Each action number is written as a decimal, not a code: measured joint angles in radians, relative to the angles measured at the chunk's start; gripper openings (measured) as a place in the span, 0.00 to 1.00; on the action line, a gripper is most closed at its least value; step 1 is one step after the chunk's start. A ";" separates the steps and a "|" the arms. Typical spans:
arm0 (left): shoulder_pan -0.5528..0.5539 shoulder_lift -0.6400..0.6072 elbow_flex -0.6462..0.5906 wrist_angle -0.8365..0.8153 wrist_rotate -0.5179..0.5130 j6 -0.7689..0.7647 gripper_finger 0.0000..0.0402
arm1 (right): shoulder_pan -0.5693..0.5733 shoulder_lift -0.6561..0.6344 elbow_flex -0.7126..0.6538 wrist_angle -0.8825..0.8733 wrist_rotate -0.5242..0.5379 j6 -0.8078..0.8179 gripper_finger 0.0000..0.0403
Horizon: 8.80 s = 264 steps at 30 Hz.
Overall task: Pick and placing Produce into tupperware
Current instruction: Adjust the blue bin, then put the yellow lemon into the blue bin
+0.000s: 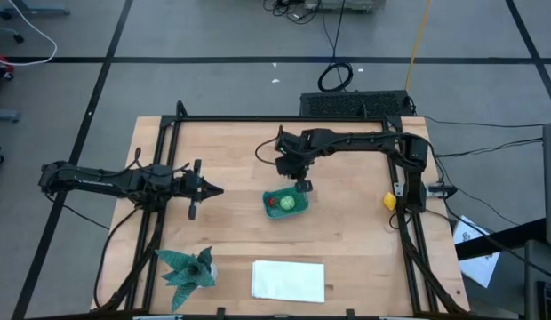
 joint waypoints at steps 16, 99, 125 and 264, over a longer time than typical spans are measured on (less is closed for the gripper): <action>0.000 0.000 0.000 -0.007 0.000 0.004 0.06 | -0.056 0.026 -0.001 -0.026 -0.129 -0.030 0.00; 0.000 0.000 0.000 -0.006 0.000 0.000 0.06 | 0.018 0.017 -0.106 -0.011 -0.095 0.040 0.00; 0.000 0.000 0.000 -0.005 0.000 -0.001 0.06 | 0.038 -0.254 -0.123 0.178 -0.144 0.088 0.00; 0.000 0.000 0.000 -0.006 -0.027 -0.009 0.06 | -0.012 -1.297 -0.928 0.309 0.090 0.592 0.00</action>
